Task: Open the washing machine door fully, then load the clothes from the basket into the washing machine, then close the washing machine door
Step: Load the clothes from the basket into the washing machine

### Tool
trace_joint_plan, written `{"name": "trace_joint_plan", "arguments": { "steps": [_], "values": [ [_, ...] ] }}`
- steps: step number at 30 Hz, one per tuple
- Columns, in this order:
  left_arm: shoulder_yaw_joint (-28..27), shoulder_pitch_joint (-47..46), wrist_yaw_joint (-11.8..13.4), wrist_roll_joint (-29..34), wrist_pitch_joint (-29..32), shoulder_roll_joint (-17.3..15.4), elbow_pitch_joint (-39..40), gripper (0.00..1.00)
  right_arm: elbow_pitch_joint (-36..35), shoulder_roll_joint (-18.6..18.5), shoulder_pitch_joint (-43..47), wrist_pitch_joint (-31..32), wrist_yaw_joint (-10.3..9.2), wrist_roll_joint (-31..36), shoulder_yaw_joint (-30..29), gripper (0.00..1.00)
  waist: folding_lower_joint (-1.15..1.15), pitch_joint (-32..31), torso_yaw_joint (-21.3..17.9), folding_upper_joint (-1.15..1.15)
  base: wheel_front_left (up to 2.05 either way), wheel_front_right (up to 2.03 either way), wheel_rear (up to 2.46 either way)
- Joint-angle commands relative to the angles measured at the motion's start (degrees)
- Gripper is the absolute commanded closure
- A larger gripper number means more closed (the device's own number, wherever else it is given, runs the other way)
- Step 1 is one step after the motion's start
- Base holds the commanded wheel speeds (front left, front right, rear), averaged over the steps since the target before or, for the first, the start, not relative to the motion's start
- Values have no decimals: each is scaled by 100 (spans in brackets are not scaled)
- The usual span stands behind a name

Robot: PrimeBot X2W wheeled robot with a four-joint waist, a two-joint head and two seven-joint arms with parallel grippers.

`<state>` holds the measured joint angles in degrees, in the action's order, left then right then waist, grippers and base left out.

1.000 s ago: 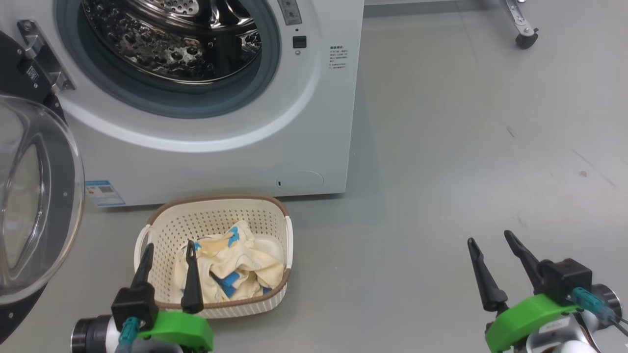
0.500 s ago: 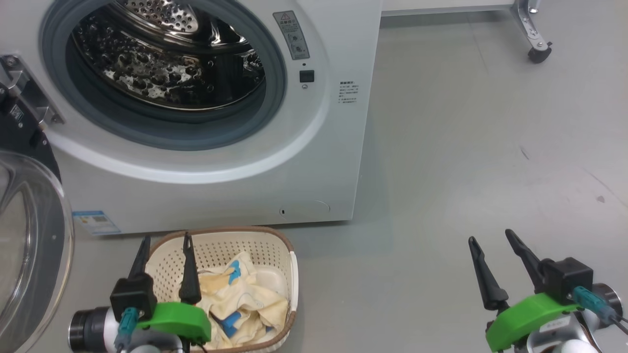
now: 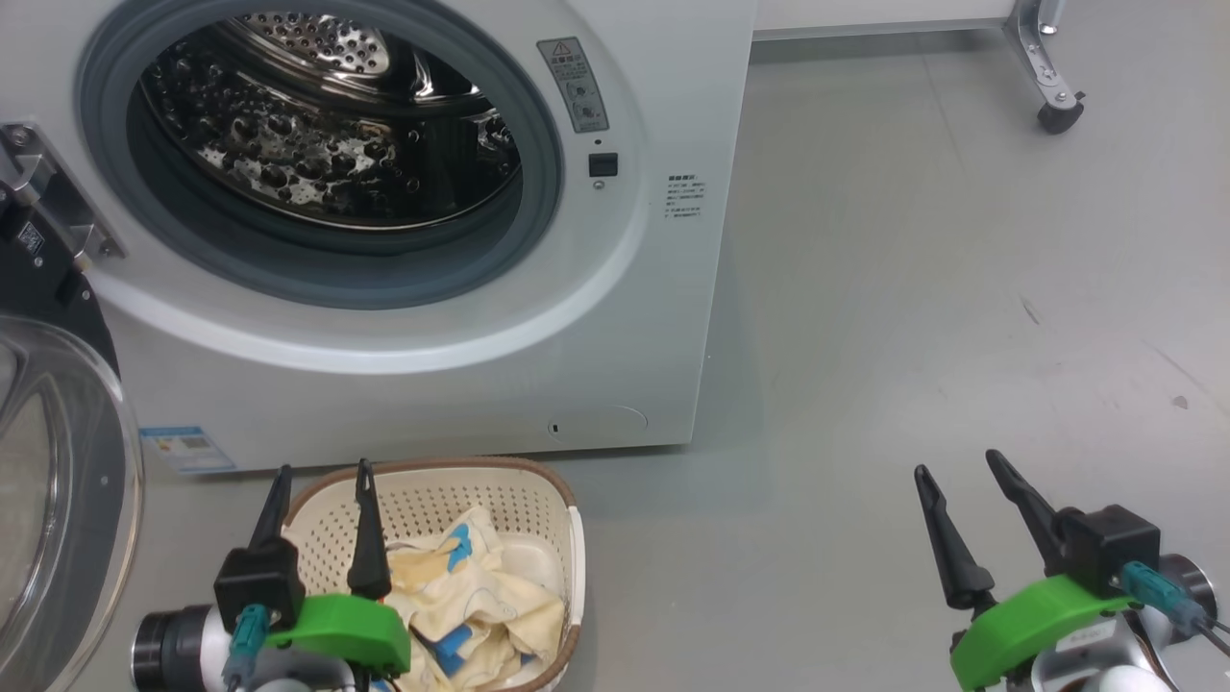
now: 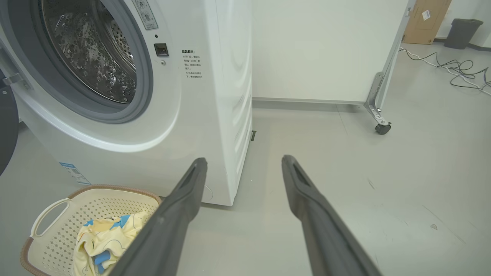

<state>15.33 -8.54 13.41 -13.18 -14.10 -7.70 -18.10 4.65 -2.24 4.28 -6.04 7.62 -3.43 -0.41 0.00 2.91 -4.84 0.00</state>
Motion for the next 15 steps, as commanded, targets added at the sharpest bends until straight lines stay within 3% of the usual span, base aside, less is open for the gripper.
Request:
{"name": "trace_joint_plan", "arguments": {
  "steps": [1,15],
  "values": [
    [-168,-207,25,-30,-49,-125,153,0,-172,-64,-225,-25,-13,7,98,0,0,-12,-2,0,0,0,0],
    [-92,-182,43,-76,-42,-130,101,0,-183,-64,-204,-7,-13,-2,127,0,0,-46,-26,0,0,0,0]
  ]
}}
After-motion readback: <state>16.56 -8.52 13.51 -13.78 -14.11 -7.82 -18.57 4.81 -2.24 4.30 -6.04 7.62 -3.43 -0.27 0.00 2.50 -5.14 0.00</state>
